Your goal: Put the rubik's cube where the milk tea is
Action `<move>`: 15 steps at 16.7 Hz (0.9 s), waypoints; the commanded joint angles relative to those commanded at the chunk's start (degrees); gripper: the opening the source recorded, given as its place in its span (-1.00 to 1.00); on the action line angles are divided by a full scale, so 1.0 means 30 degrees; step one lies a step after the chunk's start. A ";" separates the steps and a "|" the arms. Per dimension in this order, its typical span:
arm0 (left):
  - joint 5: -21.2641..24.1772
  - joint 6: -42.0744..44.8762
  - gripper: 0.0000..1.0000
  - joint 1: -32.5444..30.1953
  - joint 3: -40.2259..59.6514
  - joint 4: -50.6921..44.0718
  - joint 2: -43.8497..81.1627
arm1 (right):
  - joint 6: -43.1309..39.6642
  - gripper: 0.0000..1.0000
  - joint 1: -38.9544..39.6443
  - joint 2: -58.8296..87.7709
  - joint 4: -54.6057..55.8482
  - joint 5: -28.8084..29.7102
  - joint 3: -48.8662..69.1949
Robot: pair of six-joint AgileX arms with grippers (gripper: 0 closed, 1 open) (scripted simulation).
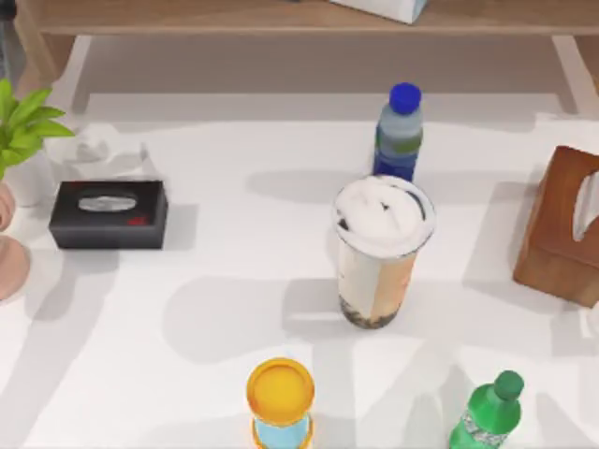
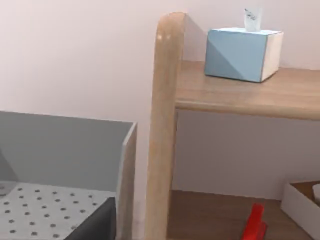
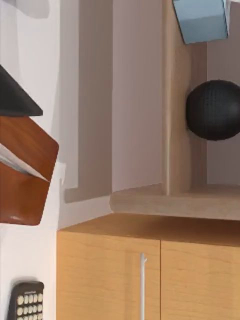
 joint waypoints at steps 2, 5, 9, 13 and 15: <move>-0.0879 -0.0001 1.00 -0.1121 0.3355 0.0250 0.3996 | 0.0000 1.00 0.0000 0.0000 0.0000 0.0000 0.0000; -0.1943 0.0069 1.00 -0.2705 0.7988 0.0505 0.9588 | 0.0000 1.00 0.0000 0.0000 0.0000 0.0000 0.0000; -0.2924 0.0359 1.00 -0.4363 1.3074 0.0690 1.5442 | 0.0000 1.00 0.0000 0.0000 0.0000 0.0000 0.0000; -0.3337 0.0667 1.00 -0.5206 1.5899 0.0650 1.8358 | 0.0000 1.00 0.0000 0.0000 0.0000 0.0000 0.0000; -0.3366 0.0695 1.00 -0.5298 1.6208 0.0640 1.8627 | 0.0000 1.00 0.0000 0.0000 0.0000 0.0000 0.0000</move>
